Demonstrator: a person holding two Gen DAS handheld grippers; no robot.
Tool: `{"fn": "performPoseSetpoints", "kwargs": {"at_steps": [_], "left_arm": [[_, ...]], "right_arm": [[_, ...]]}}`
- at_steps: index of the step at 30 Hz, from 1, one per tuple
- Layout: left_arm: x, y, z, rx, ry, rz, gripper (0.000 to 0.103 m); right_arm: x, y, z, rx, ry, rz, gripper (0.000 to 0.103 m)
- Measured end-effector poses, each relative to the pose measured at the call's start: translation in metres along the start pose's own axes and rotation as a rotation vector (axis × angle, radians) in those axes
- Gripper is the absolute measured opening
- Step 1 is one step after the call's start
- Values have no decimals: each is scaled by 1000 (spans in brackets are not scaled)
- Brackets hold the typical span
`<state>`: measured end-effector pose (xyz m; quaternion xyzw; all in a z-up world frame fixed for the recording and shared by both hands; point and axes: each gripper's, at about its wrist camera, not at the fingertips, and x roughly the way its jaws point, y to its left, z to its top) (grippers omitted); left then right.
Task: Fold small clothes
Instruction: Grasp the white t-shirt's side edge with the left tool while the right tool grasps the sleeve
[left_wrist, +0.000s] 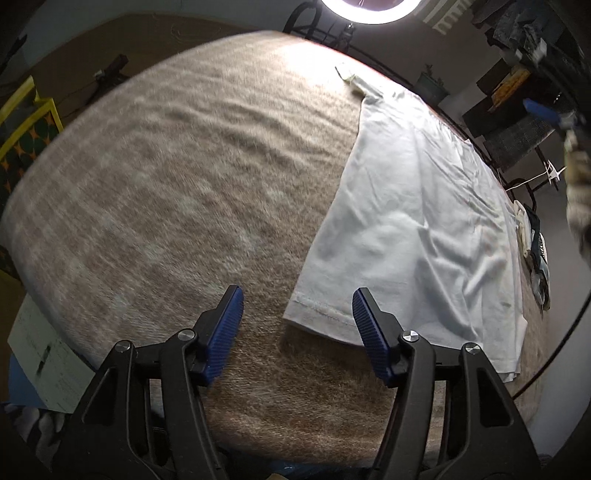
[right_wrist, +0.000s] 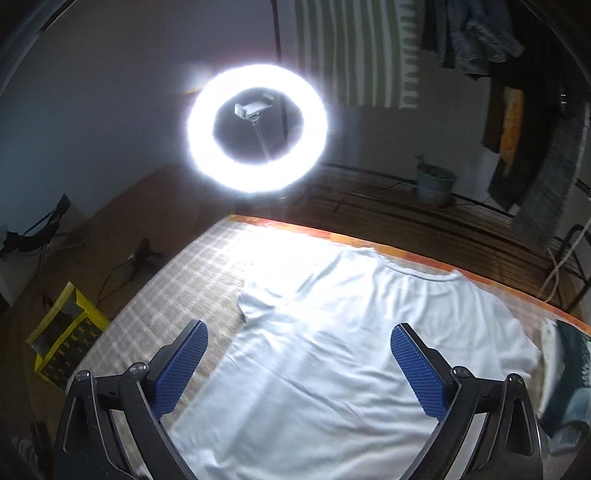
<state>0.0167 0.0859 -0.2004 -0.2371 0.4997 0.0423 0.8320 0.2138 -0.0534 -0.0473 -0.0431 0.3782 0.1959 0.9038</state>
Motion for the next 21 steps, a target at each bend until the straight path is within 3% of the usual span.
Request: {"fn": "performPoseSetpoints", "kwargs": {"at_steps": [5, 8, 10, 12, 21], "left_arm": [[4, -1, 4, 1, -26, -2, 55], [7, 0, 8, -17, -20, -27, 33], [11, -1, 11, -32, -5, -64, 14], [15, -3, 11, -34, 18, -106, 6], [17, -1, 18, -93, 15, -194, 1]], "right_arm": [[57, 23, 32, -27, 64, 26, 97], [101, 36, 47, -23, 118, 47, 95], [129, 47, 53, -24, 151, 48, 88], [160, 60, 56, -42, 188, 28, 85], [251, 88, 52, -115, 288, -33, 76]]}}
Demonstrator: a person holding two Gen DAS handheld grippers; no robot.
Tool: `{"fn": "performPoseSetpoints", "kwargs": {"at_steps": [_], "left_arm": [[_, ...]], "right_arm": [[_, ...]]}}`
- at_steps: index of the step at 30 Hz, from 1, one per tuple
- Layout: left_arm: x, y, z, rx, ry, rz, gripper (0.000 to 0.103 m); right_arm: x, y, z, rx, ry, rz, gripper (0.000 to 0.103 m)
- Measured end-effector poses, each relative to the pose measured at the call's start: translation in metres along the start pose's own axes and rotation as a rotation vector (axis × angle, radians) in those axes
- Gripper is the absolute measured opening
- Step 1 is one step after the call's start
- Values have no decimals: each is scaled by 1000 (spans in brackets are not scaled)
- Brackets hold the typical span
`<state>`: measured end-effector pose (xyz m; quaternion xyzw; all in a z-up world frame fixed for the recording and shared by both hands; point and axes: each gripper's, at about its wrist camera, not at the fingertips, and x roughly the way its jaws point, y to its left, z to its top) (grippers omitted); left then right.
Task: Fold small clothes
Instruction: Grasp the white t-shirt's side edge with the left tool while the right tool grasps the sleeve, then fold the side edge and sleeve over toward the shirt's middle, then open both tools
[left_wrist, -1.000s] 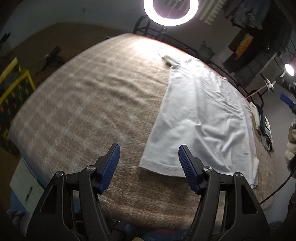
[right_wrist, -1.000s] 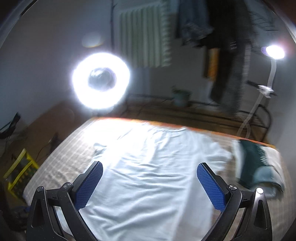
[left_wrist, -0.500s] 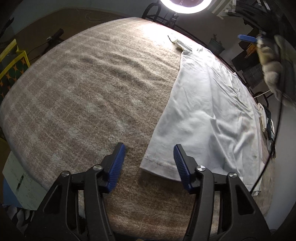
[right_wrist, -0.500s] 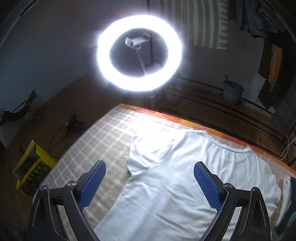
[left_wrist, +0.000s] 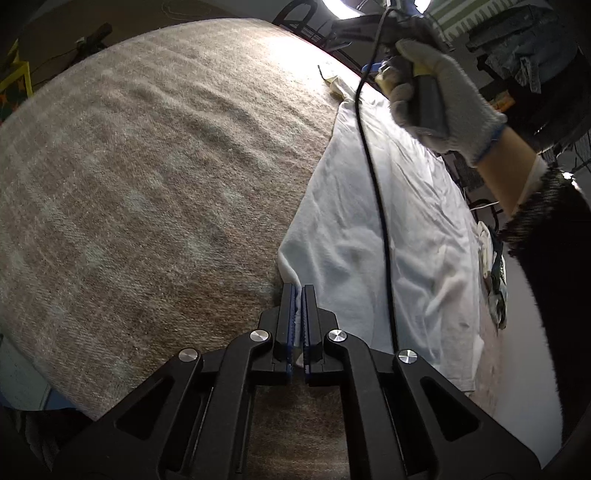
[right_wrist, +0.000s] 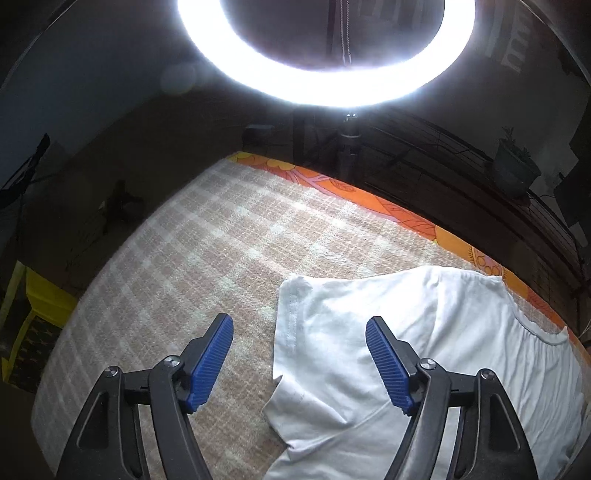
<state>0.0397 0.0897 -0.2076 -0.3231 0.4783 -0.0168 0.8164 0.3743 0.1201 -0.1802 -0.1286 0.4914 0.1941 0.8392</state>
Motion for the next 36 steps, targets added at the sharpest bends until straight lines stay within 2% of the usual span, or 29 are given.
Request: {"fn": "performPoseSetpoints", "kwargs": {"at_steps": [5, 6, 7, 9, 11, 12, 13, 16, 26, 31, 36], "left_arm": [[-2, -2, 0, 6, -16, 7, 1], [-3, -2, 1, 3, -19, 7, 1], [-3, -3, 2, 2, -24, 9, 0], [-5, -3, 2, 9, -33, 15, 0], [-9, -5, 1, 25, -48, 26, 0], [-11, -7, 1, 35, -56, 30, 0], [-13, -9, 1, 49, -66, 36, 0], [-17, -16, 0, 80, -91, 46, 0], [-36, -38, -8, 153, -145, 4, 0], [-44, -70, -22, 267, -185, -1, 0], [-28, -103, -38, 350, -133, -34, 0]], "right_arm": [[31, 5, 5, -32, 39, -26, 66], [37, 5, 5, -38, 48, -32, 59], [43, 5, 3, -49, 66, -43, 47], [47, 6, -2, -73, 64, -64, 40], [45, 7, -5, -106, 49, -66, 24], [45, 7, -5, -118, 50, -70, 10], [44, 5, -4, -121, 54, -75, 3], [34, -7, -1, -91, 43, -49, 2], [-33, -68, 6, 56, -100, 35, 2], [-62, -118, -7, 119, -153, 63, 2], [-72, -169, -37, 189, -184, 57, 2]]}}
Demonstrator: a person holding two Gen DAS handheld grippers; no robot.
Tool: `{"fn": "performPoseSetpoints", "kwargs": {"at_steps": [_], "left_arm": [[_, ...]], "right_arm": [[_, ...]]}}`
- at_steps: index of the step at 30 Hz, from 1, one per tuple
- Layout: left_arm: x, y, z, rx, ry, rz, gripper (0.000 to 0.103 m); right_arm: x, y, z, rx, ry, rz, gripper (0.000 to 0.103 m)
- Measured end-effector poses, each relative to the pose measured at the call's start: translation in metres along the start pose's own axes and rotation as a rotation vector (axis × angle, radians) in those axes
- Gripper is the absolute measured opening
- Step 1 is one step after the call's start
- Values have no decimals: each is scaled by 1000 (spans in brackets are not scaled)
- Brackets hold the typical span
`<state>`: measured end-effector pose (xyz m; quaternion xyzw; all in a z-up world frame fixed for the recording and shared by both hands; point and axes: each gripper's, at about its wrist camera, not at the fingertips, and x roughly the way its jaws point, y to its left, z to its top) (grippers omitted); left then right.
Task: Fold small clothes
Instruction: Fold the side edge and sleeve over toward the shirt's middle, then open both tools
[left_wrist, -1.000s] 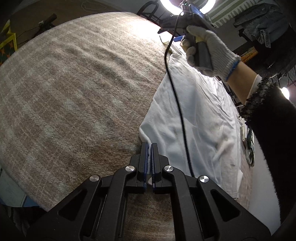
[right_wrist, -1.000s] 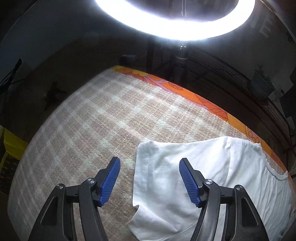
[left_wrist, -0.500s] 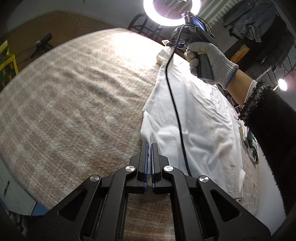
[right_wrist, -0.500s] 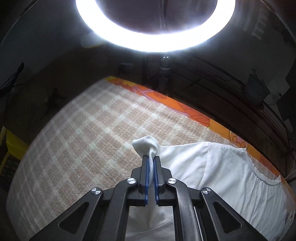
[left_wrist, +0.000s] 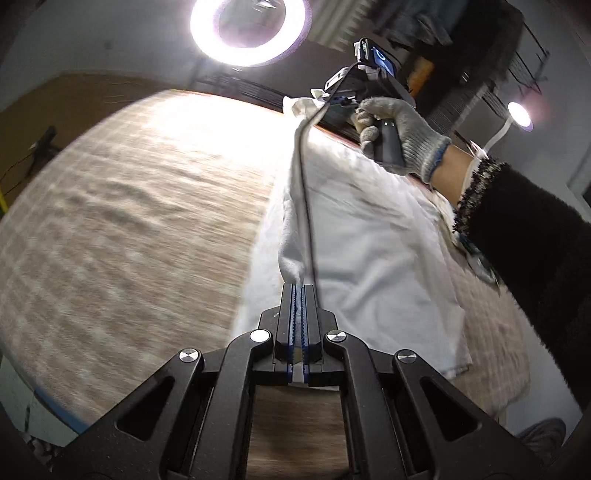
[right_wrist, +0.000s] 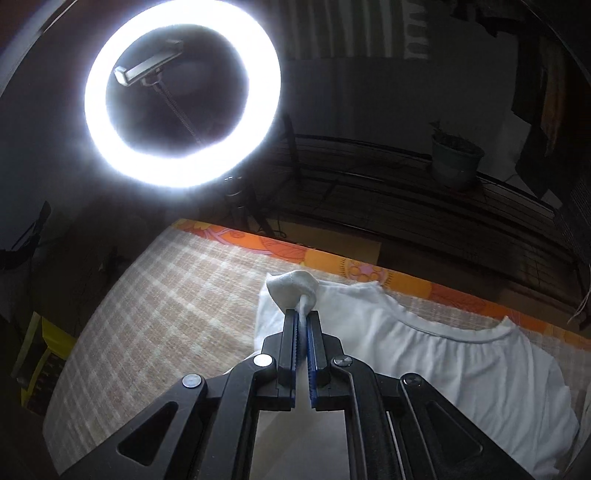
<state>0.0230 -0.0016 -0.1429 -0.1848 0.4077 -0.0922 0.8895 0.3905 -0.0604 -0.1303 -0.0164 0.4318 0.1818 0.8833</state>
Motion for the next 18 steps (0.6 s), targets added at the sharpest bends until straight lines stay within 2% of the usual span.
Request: {"fn": "performPoseSetpoints", "kwargs": {"at_steps": [5, 9, 11, 13, 14, 15, 16, 17, 18], "left_arm": [[23, -35, -11, 75, 69, -34, 0], [40, -47, -16, 98, 121, -45, 0], [48, -49, -16, 103, 149, -59, 0], [48, -56, -24, 109, 165, -86, 0], [50, -59, -25, 120, 173, -88, 0], [52, -63, -27, 133, 179, -93, 0], [51, -64, -29, 143, 190, -103, 1], [50, -65, -33, 151, 202, -120, 1], [49, -66, -34, 158, 216, -138, 7]], "right_arm": [[2, -65, -31, 149, 22, -8, 2], [7, -83, -40, 167, 37, -39, 2], [9, -88, -40, 161, 51, -60, 5], [10, -93, -40, 154, 67, -90, 13], [9, -95, -40, 147, 70, -101, 20], [5, -98, -41, 142, 70, -112, 39], [0, -103, -43, 140, 68, -127, 49], [-4, -106, -45, 137, 60, -142, 49], [-11, -108, -47, 136, 60, -148, 50]]}}
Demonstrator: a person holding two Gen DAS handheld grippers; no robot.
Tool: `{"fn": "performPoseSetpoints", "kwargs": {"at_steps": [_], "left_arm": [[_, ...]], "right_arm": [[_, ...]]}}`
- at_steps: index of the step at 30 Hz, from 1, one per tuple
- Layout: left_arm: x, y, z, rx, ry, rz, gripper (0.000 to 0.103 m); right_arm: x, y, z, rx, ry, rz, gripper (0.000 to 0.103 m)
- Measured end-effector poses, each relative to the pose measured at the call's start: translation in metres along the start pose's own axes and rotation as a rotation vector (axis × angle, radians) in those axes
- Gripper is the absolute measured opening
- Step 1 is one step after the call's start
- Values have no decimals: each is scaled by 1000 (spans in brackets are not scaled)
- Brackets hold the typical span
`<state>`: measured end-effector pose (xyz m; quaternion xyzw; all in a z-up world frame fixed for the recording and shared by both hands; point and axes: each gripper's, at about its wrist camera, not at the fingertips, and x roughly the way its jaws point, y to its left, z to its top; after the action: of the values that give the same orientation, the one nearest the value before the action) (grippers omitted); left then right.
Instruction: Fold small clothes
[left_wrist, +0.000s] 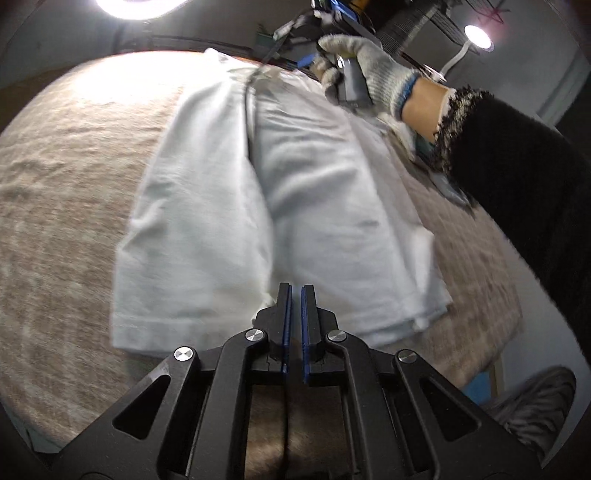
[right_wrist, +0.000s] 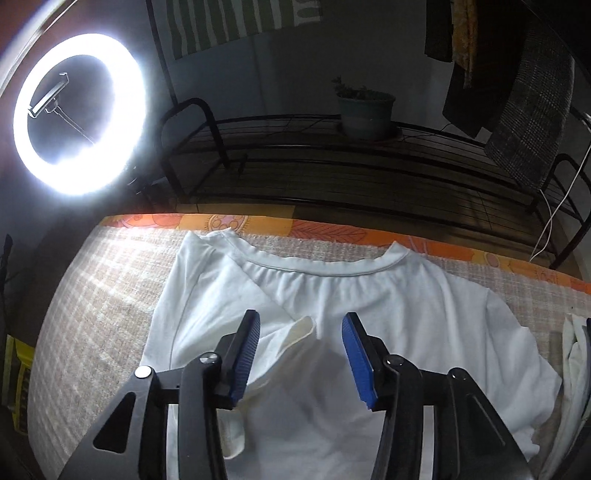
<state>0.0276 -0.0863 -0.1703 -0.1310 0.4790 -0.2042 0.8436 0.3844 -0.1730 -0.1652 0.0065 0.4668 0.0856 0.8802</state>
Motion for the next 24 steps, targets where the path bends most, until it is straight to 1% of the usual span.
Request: {"fn": "performPoseSetpoints", "kwargs": {"at_steps": [1, 2, 3, 4, 8, 13, 15, 19, 24], "left_arm": [[-1, -3, -3, 9, 10, -24, 17], [-4, -3, -9, 18, 14, -37, 22], [-7, -6, -13, 31, 15, -44, 29], [-11, -8, -18, 46, 16, -55, 30], [-32, -14, -32, 84, 8, -111, 30], [-55, -19, -42, 124, -37, -125, 30], [-61, -21, -42, 133, -64, -115, 30], [-71, -24, -40, 159, -132, -57, 30], [-72, -23, -25, 128, -194, -9, 30]], "right_arm": [[-4, -6, -3, 1, 1, -4, 52], [-10, -12, -5, 4, -2, -12, 54], [-17, -18, -7, 10, -6, -24, 59], [-24, -24, -9, 20, -15, -34, 61], [-67, -54, -20, 63, -62, -31, 61], [-130, -93, -40, 123, -132, -52, 62], [-154, -103, -52, 138, -159, -54, 62], [-200, -124, -79, 164, -206, -47, 63], [-246, -145, -115, 170, -240, -44, 63]]}}
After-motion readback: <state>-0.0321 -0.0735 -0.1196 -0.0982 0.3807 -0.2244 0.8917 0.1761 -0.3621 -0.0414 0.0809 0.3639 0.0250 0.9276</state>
